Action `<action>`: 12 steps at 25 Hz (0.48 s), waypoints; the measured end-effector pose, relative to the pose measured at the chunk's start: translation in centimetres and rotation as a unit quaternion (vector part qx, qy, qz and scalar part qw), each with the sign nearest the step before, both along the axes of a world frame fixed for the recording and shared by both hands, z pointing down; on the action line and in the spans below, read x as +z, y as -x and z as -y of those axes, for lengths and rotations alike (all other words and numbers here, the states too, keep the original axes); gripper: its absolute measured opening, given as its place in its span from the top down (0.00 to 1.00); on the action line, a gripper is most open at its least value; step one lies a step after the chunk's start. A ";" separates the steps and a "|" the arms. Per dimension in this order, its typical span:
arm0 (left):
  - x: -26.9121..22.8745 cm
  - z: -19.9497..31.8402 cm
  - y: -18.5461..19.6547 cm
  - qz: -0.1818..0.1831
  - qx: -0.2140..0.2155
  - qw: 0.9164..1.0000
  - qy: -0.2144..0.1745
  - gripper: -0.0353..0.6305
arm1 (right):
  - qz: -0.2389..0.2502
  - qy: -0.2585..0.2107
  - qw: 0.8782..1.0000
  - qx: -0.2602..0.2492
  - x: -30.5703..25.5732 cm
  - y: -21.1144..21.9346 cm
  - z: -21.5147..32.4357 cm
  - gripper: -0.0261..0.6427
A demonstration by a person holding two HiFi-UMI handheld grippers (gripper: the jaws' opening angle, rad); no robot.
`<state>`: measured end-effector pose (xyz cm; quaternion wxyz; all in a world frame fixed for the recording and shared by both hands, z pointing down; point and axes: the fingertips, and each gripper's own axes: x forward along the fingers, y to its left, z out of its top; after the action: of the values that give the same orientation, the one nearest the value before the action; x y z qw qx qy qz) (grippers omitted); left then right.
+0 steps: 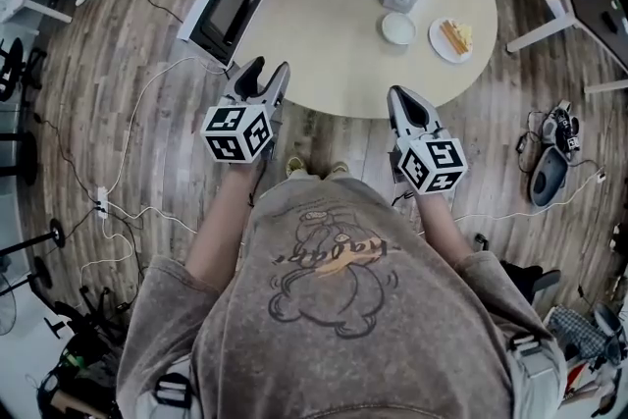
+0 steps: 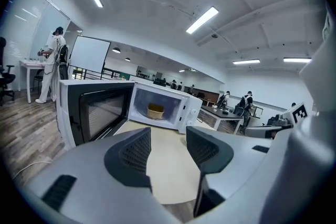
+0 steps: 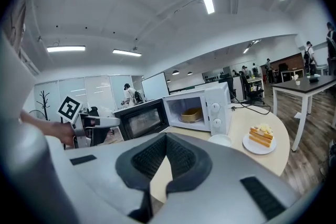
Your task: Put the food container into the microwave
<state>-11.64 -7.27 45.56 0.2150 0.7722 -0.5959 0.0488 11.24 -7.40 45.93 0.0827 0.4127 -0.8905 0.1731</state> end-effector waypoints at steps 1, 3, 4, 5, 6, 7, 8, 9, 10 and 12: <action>-0.1 -0.5 0.3 0.002 0.003 1.000 -0.003 0.62 | -0.001 -0.003 1.000 0.001 -0.2 0.2 -0.1 0.95; -0.1 -1.5 0.7 0.008 0.006 1.000 -0.009 0.62 | -0.002 -0.008 1.000 0.005 -0.4 0.7 -0.1 0.95; 0.0 -2.0 0.9 0.010 0.006 1.000 -0.012 0.63 | -0.001 -0.009 1.000 0.008 -0.4 0.8 -0.2 0.95; 0.1 -2.4 1.1 0.012 0.005 1.000 -0.014 0.65 | 0.000 -0.010 1.000 0.011 -0.5 1.0 -0.3 0.95; 0.2 -2.8 1.2 0.012 0.005 1.000 -0.015 0.66 | 0.001 -0.011 1.000 0.014 -0.6 1.1 -0.4 0.95; 0.4 -3.1 1.3 0.010 0.004 1.000 -0.015 0.66 | 0.001 -0.013 1.000 0.016 -0.7 1.2 -0.5 0.95; 0.5 -3.3 1.4 0.007 0.004 1.000 -0.015 0.66 | 0.001 -0.015 1.000 0.019 -0.8 1.2 -0.6 0.95; 0.5 -3.6 1.4 0.004 0.003 1.000 -0.016 0.66 | 0.001 -0.017 1.000 0.021 -0.9 1.2 -0.8 0.95; 0.6 -3.9 1.4 0.002 0.002 1.000 -0.016 0.66 | 0.001 -0.017 1.000 0.024 -0.9 1.2 -1.0 0.95; 0.7 -4.4 1.3 0.000 0.002 1.000 -0.018 0.67 | 0.002 -0.016 0.999 0.029 -0.7 1.1 -1.3 0.95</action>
<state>-12.97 -2.88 46.24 0.2011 0.7768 -0.5955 0.0389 10.18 -6.09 45.21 0.0696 0.4389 -0.8811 0.1617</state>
